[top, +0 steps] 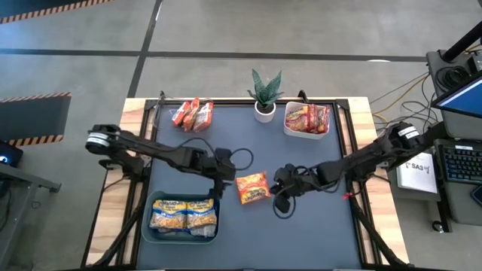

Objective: Sort Maruchan noodles
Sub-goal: Put the orange noodle into the transparent bin

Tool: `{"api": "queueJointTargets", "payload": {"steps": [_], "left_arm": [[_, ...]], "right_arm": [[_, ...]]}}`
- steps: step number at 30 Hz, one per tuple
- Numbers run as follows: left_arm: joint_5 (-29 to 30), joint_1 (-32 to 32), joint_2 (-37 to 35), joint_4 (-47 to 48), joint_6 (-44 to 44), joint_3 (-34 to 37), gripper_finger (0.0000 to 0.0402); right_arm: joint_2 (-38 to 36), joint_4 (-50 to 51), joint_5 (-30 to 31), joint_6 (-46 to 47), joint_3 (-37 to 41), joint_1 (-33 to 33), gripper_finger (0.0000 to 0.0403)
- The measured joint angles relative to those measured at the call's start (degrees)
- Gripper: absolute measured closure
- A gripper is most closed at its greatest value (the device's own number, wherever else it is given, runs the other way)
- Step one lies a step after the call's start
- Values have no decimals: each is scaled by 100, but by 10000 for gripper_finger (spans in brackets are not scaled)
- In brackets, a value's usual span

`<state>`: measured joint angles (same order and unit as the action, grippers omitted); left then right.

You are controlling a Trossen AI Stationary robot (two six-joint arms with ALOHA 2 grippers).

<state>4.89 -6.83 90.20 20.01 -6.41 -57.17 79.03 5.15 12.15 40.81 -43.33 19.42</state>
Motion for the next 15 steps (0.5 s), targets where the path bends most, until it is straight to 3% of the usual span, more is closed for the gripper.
{"api": "queueJointTargets", "payload": {"steps": [4, 8, 15], "left_arm": [[-18, 9, 315, -492, -35, -18, 204], [-33, 15, 413, -751, -19, -29, 204], [82, 17, 264, -598, 112, -20, 204]], "right_arm": [[114, -95, 66, -485, -13, -255, 360], [176, -120, 519, -592, -49, -551, 360], [178, -155, 652, -754, -42, -899, 360]]}}
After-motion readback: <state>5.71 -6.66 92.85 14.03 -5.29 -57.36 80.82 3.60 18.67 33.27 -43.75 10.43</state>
